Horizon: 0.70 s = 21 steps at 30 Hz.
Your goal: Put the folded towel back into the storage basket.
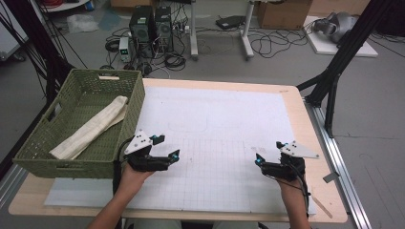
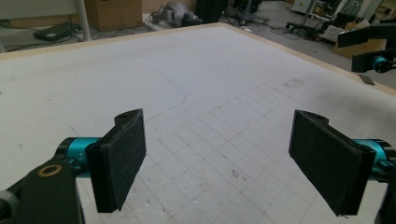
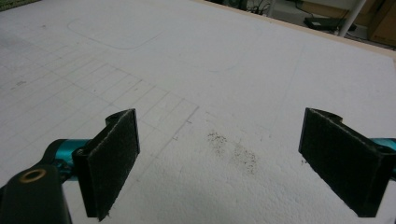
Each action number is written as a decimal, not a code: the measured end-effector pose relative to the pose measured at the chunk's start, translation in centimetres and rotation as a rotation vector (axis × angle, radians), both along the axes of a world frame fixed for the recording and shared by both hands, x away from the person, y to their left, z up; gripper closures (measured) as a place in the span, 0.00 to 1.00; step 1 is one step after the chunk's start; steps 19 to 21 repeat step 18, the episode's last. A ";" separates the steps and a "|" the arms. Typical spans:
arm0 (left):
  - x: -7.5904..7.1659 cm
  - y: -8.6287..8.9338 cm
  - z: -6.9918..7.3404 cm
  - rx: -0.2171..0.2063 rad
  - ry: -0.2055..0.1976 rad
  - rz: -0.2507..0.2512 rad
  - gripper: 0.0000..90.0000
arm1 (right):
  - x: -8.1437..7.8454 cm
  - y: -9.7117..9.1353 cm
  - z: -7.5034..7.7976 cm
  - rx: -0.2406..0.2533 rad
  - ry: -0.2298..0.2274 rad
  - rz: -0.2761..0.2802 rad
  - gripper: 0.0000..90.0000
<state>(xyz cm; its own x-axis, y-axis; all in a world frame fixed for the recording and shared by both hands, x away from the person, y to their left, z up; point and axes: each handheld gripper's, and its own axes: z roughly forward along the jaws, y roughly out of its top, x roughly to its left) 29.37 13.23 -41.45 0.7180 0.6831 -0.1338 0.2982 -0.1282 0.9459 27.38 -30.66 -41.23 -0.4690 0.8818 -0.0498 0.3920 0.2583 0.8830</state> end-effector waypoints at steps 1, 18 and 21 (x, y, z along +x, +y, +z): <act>0.0 0.0 0.0 0.002 0.001 0.001 0.21 | 0.0 0.0 0.0 0.000 0.000 0.001 0.13; 0.0 0.2 -0.1 0.002 -0.005 0.013 0.21 | 0.3 -0.1 -0.3 -0.002 0.007 0.001 0.13; 0.0 0.2 -0.1 0.002 -0.005 0.013 0.21 | 0.3 -0.1 -0.3 -0.002 0.007 0.001 0.13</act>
